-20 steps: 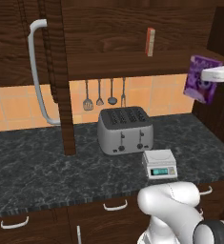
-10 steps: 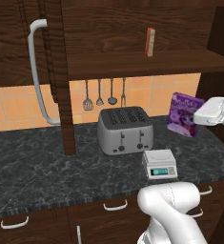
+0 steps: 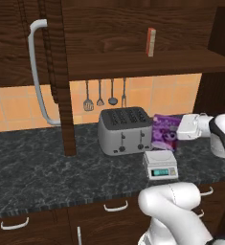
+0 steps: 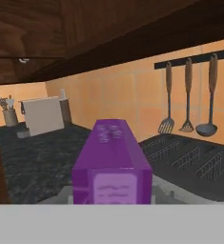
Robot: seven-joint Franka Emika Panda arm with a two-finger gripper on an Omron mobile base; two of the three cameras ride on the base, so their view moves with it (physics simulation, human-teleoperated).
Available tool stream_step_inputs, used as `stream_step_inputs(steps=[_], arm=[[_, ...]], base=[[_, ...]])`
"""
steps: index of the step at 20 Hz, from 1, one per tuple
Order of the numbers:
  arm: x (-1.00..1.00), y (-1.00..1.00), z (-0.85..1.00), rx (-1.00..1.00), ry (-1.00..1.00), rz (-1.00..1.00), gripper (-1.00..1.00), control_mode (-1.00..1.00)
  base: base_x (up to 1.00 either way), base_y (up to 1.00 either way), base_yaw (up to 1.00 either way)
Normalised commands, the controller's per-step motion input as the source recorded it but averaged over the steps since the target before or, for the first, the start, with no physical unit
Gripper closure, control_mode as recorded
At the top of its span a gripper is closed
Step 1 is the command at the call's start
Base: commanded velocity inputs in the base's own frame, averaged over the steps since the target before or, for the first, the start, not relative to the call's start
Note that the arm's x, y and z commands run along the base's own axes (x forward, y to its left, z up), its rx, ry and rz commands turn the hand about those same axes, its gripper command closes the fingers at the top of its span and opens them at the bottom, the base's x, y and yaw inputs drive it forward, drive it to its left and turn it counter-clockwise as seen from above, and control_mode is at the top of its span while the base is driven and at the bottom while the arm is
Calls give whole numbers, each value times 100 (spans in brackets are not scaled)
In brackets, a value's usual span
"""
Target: Pick the cereal and place it on the digital scale for weighing, and close the cabinet.
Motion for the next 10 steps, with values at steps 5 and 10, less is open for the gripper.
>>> stream_step_inputs(steps=[5, 10], arm=[[25, 0, -59, -7, 1, 4, 100, -100], [35, -3, -52, 0, -4, 2, 100, -100]], base=[[0, 0, 0], [0, 0, 0]])
